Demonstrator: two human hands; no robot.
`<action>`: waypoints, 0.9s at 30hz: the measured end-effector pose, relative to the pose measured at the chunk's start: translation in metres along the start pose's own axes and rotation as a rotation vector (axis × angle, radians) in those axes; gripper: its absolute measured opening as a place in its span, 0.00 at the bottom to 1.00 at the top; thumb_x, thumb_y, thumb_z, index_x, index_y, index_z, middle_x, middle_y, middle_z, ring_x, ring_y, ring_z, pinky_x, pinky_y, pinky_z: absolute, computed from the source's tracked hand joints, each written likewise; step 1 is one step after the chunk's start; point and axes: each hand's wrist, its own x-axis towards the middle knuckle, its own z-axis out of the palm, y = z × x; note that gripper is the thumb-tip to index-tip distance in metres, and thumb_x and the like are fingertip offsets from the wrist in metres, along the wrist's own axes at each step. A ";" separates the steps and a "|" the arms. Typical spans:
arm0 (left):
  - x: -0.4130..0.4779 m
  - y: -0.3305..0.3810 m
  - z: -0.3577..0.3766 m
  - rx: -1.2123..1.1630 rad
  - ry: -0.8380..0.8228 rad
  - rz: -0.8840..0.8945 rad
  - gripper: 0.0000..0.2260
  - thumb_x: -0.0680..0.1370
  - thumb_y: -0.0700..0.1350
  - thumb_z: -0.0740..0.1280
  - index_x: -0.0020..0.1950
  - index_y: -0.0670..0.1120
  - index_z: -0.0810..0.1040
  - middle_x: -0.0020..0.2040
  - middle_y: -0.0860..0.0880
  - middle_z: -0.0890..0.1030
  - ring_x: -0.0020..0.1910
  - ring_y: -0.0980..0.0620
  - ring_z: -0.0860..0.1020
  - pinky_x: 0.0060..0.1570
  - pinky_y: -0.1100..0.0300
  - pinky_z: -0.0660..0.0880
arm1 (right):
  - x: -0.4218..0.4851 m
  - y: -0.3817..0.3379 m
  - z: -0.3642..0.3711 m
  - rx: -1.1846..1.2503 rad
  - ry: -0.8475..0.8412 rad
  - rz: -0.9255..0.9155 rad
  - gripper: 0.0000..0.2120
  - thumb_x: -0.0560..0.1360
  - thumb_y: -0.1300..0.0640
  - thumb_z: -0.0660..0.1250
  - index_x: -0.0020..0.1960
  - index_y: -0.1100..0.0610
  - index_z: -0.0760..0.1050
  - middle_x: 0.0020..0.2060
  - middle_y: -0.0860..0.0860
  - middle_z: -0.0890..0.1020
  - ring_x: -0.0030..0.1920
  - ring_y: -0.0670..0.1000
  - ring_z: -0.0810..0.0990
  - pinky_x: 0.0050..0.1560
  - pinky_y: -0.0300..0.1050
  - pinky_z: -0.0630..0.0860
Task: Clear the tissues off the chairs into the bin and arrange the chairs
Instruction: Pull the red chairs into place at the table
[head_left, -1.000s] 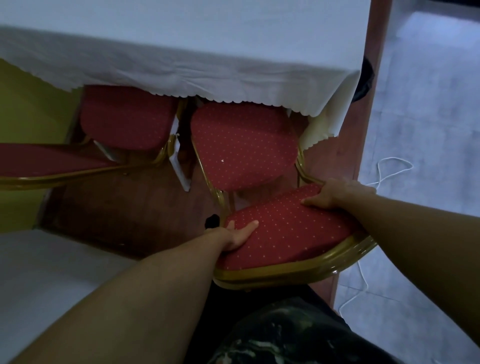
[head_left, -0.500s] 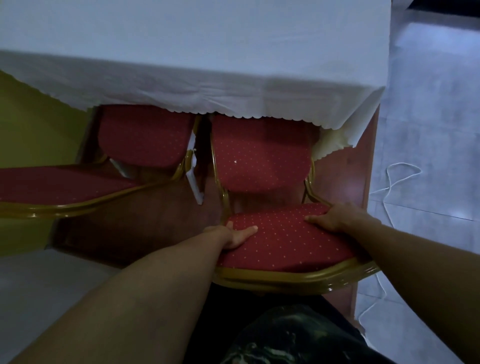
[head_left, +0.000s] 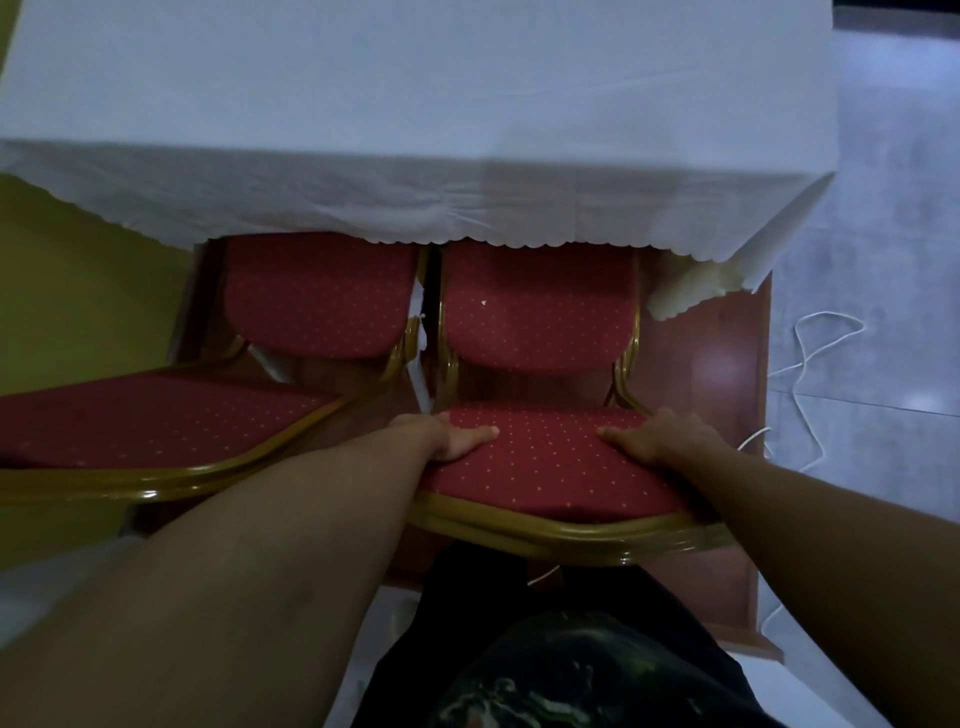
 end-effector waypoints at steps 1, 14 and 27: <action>0.002 -0.004 -0.005 0.010 0.003 -0.001 0.44 0.74 0.75 0.50 0.82 0.50 0.47 0.82 0.45 0.51 0.79 0.40 0.55 0.74 0.45 0.55 | -0.002 -0.006 0.001 -0.007 0.000 0.005 0.50 0.63 0.20 0.60 0.69 0.58 0.72 0.61 0.60 0.79 0.56 0.63 0.81 0.60 0.59 0.77; 0.012 -0.035 -0.019 0.109 0.036 -0.003 0.46 0.73 0.77 0.50 0.82 0.50 0.49 0.82 0.44 0.50 0.79 0.40 0.54 0.74 0.43 0.57 | -0.015 -0.031 0.021 0.010 -0.003 0.035 0.48 0.67 0.22 0.61 0.70 0.60 0.70 0.64 0.61 0.78 0.58 0.63 0.80 0.62 0.58 0.77; 0.017 -0.043 -0.007 0.131 0.042 -0.025 0.48 0.70 0.79 0.50 0.82 0.52 0.51 0.81 0.43 0.52 0.79 0.39 0.55 0.75 0.43 0.58 | -0.024 -0.024 0.033 0.004 0.043 0.049 0.50 0.64 0.20 0.61 0.70 0.58 0.71 0.65 0.60 0.77 0.62 0.64 0.77 0.64 0.58 0.74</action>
